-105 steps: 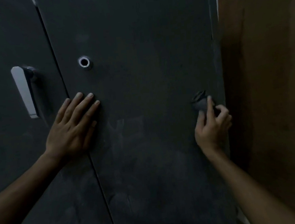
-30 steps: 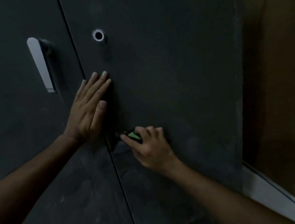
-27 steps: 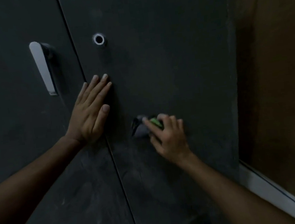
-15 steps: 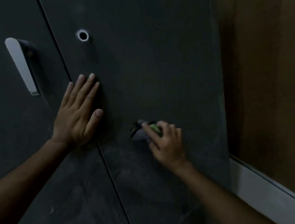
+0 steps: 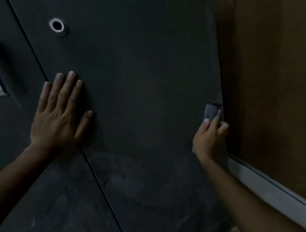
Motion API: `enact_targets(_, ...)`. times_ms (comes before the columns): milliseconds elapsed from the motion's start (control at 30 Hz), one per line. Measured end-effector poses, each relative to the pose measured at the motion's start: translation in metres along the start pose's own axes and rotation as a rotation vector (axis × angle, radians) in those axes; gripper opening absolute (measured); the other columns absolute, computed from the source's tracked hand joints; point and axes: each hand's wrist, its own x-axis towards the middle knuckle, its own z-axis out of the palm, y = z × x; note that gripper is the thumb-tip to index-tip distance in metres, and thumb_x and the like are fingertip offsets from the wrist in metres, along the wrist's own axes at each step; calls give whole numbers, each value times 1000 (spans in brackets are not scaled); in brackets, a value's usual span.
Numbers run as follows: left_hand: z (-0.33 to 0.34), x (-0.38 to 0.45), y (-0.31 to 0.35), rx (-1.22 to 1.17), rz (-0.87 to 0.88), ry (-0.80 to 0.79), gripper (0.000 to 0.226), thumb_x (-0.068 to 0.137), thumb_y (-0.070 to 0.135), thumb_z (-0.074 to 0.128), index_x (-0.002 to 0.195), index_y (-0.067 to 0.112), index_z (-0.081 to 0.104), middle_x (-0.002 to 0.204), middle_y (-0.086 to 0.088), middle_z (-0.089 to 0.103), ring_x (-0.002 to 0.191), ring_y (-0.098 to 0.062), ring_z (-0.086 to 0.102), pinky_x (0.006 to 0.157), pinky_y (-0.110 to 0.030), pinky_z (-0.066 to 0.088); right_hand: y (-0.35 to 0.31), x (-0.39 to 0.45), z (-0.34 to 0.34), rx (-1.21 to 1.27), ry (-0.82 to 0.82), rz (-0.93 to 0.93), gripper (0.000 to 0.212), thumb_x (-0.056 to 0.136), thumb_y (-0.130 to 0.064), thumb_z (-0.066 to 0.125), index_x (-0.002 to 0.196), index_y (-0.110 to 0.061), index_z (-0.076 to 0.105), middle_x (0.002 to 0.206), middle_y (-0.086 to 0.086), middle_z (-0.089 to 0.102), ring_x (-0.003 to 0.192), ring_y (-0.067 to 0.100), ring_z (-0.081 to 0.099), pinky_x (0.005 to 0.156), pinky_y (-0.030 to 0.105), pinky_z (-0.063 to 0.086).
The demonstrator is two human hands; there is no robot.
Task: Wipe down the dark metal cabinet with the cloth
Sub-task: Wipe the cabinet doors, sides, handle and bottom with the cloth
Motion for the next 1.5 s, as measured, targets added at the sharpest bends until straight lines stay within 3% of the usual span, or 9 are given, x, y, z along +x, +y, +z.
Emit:
enact_targets(67,0,-1,0,10,-1,-2,77,106,48,42,166,5,19,175,-14,13,162,-35,12,131,-55,12,-32,33,6,21,20,79,59,108,-40,37,160,-14,29,133,21,43,111,36,49,95,41,40)
enact_targets(267,-1,-2,-1,40,4,-18,78,107,49,42,166,5,17,175,-15,12,162,-36,12,131,-56,13,-5,-33,3,-71,-38,-346,57,103,-29,56,153,-5,41,121,27,54,97,42,56,83,49,50)
enact_targets(467,-3,-1,4,46,6,-33,81,106,54,43,166,5,19,175,-16,13,162,-34,11,131,-53,10,8,-10,4,60,-34,246,59,108,-29,43,160,-7,24,136,30,40,114,43,47,97,38,32)
enact_targets(700,0,-43,45,-54,52,-39,70,105,43,51,161,4,35,172,-15,26,160,-34,22,130,-57,14,19,-46,-9,-85,-226,-444,66,100,-24,52,158,-4,28,135,28,44,110,40,47,93,46,43)
enact_targets(900,22,-77,67,7,39,-86,82,102,55,48,165,8,27,174,-13,19,161,-34,19,130,-56,13,71,-31,-14,-35,-182,111,63,105,-13,46,161,-4,16,141,30,34,120,46,43,103,39,34)
enact_targets(1133,23,-79,65,34,38,-48,83,100,57,51,164,8,29,173,-12,23,160,-34,21,130,-56,14,35,-40,-4,-12,-37,-456,53,99,-12,61,150,-7,47,126,29,52,105,36,48,92,39,40)
enact_targets(1200,20,-77,66,21,37,-54,83,101,57,50,164,8,29,173,-12,22,161,-33,20,130,-55,13,78,-78,-15,-36,-130,-378,52,98,-8,63,148,-1,48,127,32,51,104,43,55,89,40,45)
enact_targets(1333,21,-78,67,21,40,-60,83,101,57,49,164,8,28,174,-13,21,161,-34,20,130,-56,13,87,-56,-14,-5,-155,155,58,105,-13,48,158,-3,27,140,31,37,118,46,47,101,37,36)
enact_targets(1500,21,-78,66,24,42,-41,82,101,55,50,164,7,30,173,-13,23,160,-35,22,130,-57,15,-26,43,4,18,-11,-82,61,104,-30,43,160,-11,25,138,20,40,114,29,46,87,21,25)
